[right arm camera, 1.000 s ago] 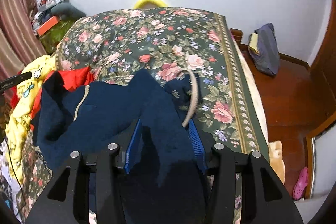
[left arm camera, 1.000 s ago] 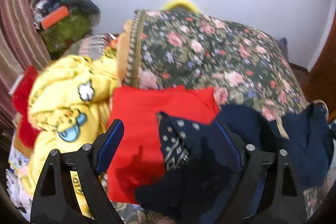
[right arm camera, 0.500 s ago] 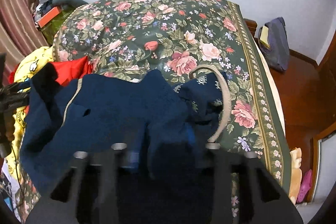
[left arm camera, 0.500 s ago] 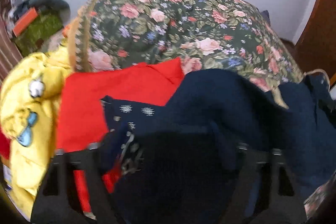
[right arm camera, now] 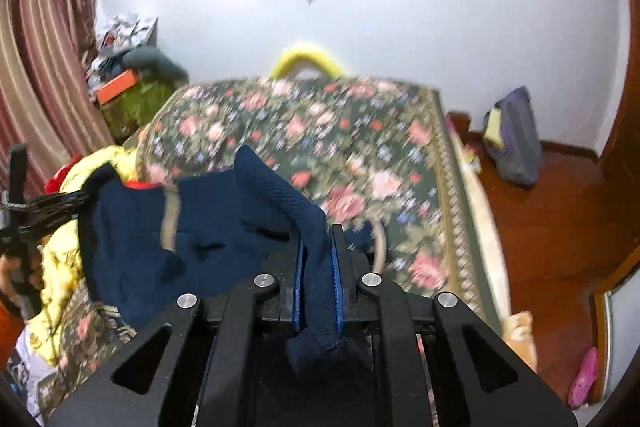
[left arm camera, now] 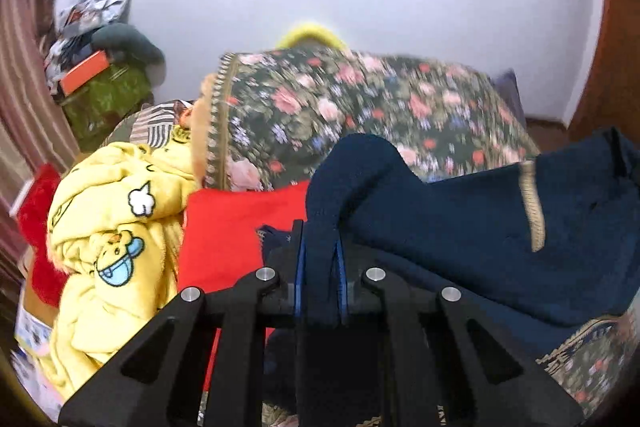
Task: Fold large clothes
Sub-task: 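Open both tools and press the folded dress flat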
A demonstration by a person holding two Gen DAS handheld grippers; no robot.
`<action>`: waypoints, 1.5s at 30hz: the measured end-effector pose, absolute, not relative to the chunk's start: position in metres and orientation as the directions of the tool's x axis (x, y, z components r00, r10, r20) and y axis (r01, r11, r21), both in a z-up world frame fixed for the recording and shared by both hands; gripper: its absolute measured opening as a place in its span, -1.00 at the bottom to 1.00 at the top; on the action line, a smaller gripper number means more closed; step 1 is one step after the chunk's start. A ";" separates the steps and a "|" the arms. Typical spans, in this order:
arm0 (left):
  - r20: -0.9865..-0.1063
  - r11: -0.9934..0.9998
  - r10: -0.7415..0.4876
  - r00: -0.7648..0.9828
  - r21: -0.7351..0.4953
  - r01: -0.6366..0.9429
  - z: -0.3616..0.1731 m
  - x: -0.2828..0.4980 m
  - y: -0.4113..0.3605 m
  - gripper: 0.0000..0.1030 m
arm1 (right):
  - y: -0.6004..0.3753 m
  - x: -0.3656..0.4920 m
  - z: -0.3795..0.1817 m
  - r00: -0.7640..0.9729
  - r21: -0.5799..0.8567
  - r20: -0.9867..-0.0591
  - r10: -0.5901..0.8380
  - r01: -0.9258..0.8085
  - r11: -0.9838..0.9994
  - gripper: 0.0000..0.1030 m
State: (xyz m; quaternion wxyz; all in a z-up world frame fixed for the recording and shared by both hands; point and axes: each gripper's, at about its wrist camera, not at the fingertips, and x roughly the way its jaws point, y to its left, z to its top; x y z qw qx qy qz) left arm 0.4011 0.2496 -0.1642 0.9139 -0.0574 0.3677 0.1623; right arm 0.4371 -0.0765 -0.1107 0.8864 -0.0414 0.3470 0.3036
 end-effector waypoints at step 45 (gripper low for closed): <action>-0.819 0.966 0.216 0.532 0.101 -0.237 -0.264 0.420 0.190 0.80 | -0.039 0.418 -0.190 0.527 0.043 -0.736 0.425 -0.590 0.806 0.43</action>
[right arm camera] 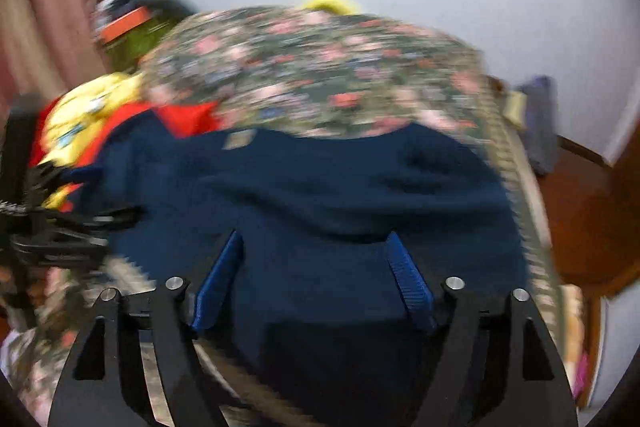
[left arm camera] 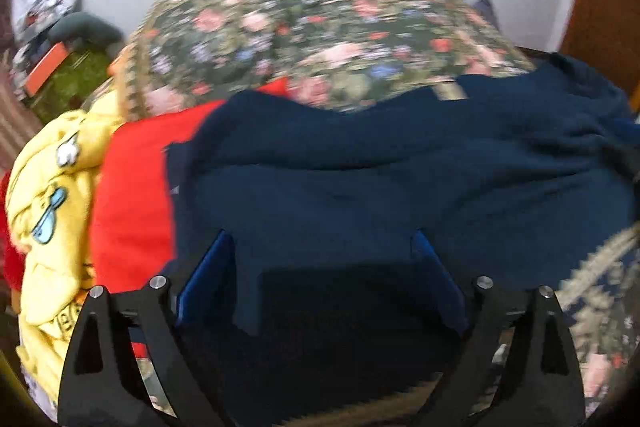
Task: Fold large clothes
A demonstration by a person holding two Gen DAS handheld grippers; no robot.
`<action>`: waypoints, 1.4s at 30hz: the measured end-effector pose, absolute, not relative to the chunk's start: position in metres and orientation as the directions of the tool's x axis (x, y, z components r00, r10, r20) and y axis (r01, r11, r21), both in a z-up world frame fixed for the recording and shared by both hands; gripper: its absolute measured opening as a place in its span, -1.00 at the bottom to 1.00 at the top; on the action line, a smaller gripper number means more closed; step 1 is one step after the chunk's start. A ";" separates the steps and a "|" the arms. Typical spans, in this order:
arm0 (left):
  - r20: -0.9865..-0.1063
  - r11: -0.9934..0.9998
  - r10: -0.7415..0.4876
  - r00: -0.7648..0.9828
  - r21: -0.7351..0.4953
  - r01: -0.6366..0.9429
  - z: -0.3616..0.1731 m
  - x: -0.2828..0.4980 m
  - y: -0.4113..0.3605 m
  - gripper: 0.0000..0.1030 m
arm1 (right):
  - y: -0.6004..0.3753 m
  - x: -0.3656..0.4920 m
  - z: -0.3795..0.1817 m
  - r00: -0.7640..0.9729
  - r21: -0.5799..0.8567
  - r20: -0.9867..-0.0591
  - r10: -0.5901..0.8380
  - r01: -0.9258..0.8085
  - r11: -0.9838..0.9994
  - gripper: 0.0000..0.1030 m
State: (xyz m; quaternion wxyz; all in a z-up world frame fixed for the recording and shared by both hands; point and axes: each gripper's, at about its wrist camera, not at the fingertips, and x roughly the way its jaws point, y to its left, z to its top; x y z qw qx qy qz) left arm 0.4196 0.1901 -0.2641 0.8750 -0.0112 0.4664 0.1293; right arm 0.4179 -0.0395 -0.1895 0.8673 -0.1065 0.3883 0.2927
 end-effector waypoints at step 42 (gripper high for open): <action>-0.784 0.722 -0.273 0.558 -0.550 -0.420 -0.300 0.268 0.239 0.86 | -0.007 0.350 -0.212 0.473 -0.008 -0.783 0.404 -0.657 0.754 0.76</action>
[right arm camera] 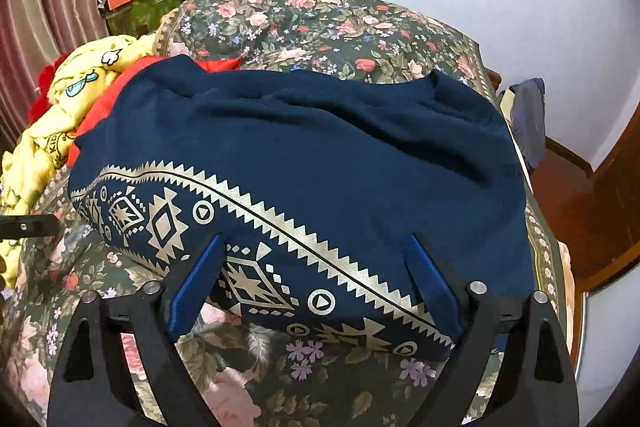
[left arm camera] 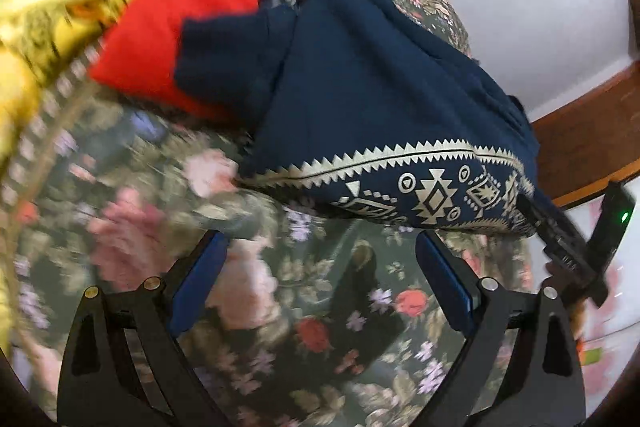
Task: Fold large clothes
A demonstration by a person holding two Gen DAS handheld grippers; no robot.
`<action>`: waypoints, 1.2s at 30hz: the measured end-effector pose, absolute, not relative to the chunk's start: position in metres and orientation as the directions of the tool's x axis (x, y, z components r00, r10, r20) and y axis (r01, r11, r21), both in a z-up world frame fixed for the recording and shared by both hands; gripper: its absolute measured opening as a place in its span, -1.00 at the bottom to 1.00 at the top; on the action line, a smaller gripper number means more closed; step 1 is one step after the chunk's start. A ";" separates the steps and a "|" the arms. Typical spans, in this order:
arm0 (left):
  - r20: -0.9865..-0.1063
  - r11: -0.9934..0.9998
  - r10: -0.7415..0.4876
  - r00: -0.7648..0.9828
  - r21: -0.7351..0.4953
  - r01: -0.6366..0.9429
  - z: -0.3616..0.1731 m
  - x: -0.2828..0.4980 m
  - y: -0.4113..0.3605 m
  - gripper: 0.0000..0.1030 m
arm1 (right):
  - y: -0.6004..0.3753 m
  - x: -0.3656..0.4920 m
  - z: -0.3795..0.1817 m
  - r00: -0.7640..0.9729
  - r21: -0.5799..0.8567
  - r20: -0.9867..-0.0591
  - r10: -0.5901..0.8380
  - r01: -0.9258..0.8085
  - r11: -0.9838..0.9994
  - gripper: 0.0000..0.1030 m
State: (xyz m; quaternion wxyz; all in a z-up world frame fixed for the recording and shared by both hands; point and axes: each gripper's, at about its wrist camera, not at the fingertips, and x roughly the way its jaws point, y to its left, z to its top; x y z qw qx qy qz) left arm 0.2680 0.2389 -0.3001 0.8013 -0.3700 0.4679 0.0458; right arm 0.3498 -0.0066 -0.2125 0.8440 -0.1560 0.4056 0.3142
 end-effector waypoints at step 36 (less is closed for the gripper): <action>-0.653 0.578 -0.178 0.736 -0.675 -0.459 -0.301 0.341 0.260 -0.38 | -0.015 0.359 -0.199 0.390 0.136 -0.804 0.450 -0.616 0.776 0.95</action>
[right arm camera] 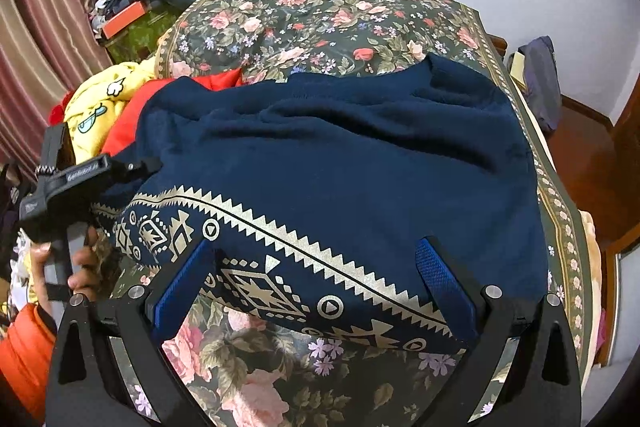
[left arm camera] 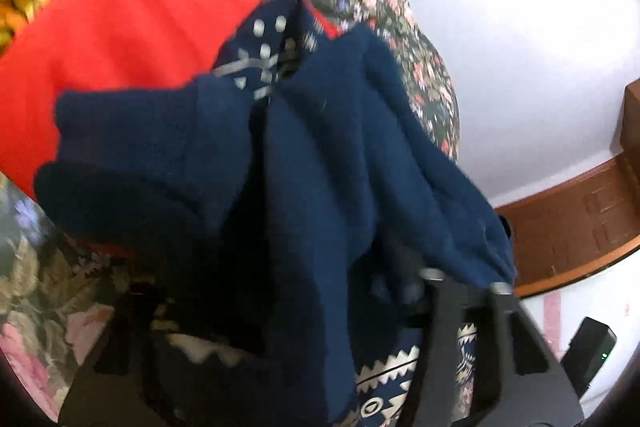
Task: Fold large clothes
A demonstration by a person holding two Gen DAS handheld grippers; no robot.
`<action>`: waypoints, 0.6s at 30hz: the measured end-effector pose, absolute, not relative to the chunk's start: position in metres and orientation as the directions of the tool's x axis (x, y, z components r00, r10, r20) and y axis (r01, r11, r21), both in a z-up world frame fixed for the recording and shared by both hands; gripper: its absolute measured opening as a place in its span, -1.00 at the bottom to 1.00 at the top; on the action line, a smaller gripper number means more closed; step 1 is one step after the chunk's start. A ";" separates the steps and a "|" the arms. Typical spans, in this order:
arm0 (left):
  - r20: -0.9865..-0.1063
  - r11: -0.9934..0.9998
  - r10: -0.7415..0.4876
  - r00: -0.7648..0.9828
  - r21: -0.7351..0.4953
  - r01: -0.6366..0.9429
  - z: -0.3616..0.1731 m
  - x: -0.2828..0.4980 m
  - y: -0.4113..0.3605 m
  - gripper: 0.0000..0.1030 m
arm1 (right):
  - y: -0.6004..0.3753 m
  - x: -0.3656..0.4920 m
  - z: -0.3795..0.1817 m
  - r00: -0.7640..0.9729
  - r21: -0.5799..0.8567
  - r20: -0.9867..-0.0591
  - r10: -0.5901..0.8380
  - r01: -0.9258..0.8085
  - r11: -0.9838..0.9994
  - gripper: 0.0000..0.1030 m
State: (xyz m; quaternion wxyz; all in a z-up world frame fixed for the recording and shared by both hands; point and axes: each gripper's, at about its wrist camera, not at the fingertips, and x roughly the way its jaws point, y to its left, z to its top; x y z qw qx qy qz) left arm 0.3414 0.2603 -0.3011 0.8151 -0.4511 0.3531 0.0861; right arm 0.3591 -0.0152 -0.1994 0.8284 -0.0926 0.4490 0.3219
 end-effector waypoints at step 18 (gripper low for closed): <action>-0.523 0.731 0.054 0.850 -0.559 -0.391 -0.156 0.293 0.268 -0.83 | 0.061 0.343 -0.189 0.387 0.090 -0.792 0.472 -0.691 0.718 0.95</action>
